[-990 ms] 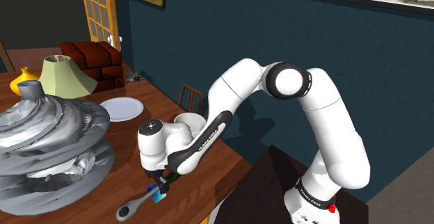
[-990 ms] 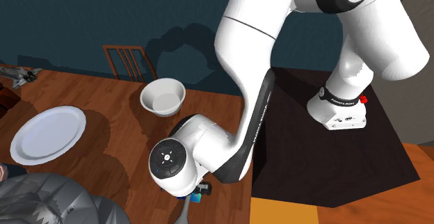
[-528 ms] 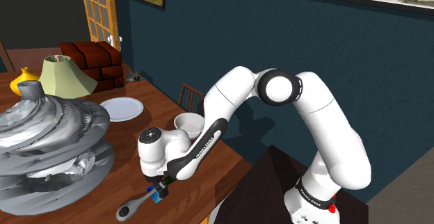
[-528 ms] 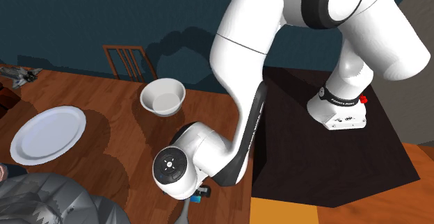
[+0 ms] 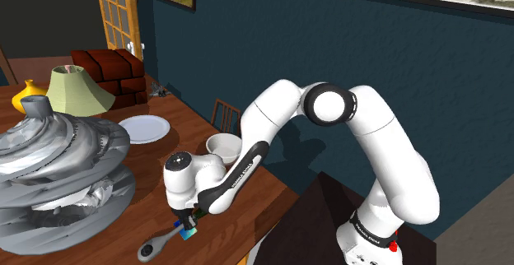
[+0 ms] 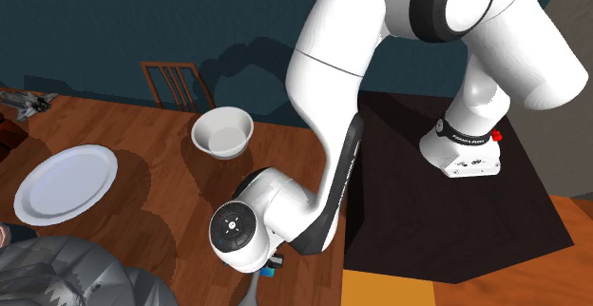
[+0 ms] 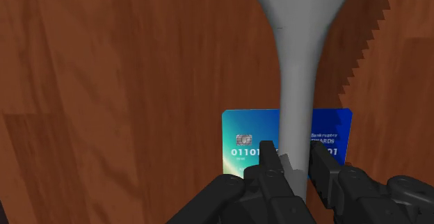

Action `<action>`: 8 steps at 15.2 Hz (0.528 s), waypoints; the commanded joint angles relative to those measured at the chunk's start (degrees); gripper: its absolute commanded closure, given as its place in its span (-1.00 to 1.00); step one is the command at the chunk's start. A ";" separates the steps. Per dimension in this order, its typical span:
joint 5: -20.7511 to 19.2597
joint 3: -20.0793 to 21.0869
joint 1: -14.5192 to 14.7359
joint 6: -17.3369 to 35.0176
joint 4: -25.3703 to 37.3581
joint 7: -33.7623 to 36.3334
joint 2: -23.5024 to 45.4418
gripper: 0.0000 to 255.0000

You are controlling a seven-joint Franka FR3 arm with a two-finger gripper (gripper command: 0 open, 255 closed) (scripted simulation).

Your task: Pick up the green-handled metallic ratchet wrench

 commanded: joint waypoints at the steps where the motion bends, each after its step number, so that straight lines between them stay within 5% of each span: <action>1: 0.00 0.00 0.01 -0.01 -0.01 0.01 0.02 1.00; 8: 1.46 1.66 -1.27 -1.80 -1.61 -0.93 -3.24 1.00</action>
